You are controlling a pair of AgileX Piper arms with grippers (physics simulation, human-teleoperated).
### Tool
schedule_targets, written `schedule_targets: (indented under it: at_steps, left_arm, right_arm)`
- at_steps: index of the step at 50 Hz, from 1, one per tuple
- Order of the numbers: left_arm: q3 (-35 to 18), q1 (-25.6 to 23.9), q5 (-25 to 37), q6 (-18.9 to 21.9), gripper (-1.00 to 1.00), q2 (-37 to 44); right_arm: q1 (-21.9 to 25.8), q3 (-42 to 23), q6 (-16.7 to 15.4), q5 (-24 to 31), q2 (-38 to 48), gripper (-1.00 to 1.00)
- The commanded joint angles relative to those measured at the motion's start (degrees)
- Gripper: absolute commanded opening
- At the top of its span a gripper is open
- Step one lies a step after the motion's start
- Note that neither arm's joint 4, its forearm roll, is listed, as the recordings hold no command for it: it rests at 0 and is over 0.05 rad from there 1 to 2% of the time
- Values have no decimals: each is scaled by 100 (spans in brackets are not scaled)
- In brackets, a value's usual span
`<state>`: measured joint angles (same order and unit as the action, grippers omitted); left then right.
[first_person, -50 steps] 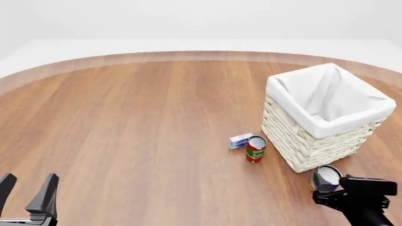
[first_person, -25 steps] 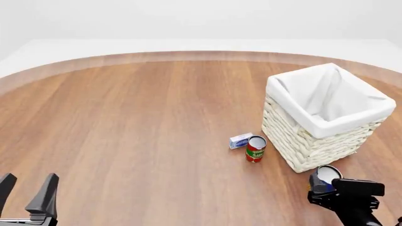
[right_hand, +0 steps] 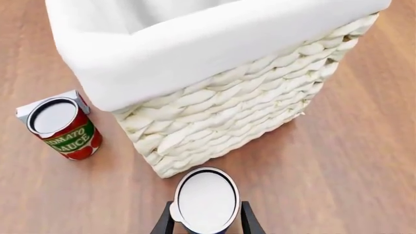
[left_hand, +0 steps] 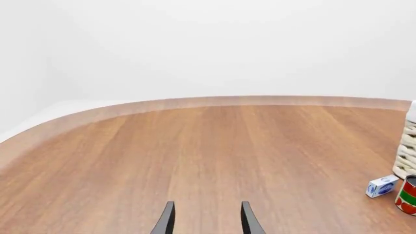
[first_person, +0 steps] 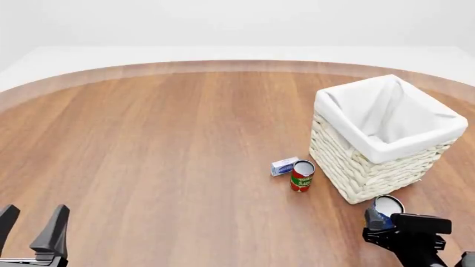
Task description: Pick up the alphabet soup and the cream cheese box, and put them in the basket.
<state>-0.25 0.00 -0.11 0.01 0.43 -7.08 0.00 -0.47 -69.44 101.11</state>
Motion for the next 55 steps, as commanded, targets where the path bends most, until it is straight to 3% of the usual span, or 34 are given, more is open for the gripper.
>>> schedule_targets:
  at_steps: [1,17,18,30,31,36,38,39,41,44,50,55]
  left_arm:
    - [0,1,0,-1,100,1]
    - [0,1,0,-1,100,-1]
    - [0,1,0,0,100,0]
    - [0,1,0,-2,100,0]
    - [0,0,0,0,100,0]
    - [0,1,0,0,100,0]
    - [0,1,0,0,100,0]
    - [0,0,0,-1,100,-1]
    - [0,2,0,0,100,1]
    - [0,0,0,-1,100,0]
    - [0,-1,0,0,100,0]
    - [0,1,0,1,100,-1]
  right_arm:
    - [-21,0,50,-45,88,100]
    - [-79,0,121,-45,111,100]
    - [-120,0,95,-45,74,-100]
    - [-299,0,88,-40,-392,-100]
    - [-348,0,72,264,-780,-100]
    - [-422,0,53,4770,-5518,-100]
    - [-457,0,43,5823,-6648,-100]
    - [-462,0,33,5845,-6690,-100]
    - [-482,0,10,6711,-7636,-100]
    - [-498,0,7,7479,-8530,-100]
    - [-526,-32,-25,7853,-9220,-100]
    - [-529,-420,-48,8549,-9716,-100]
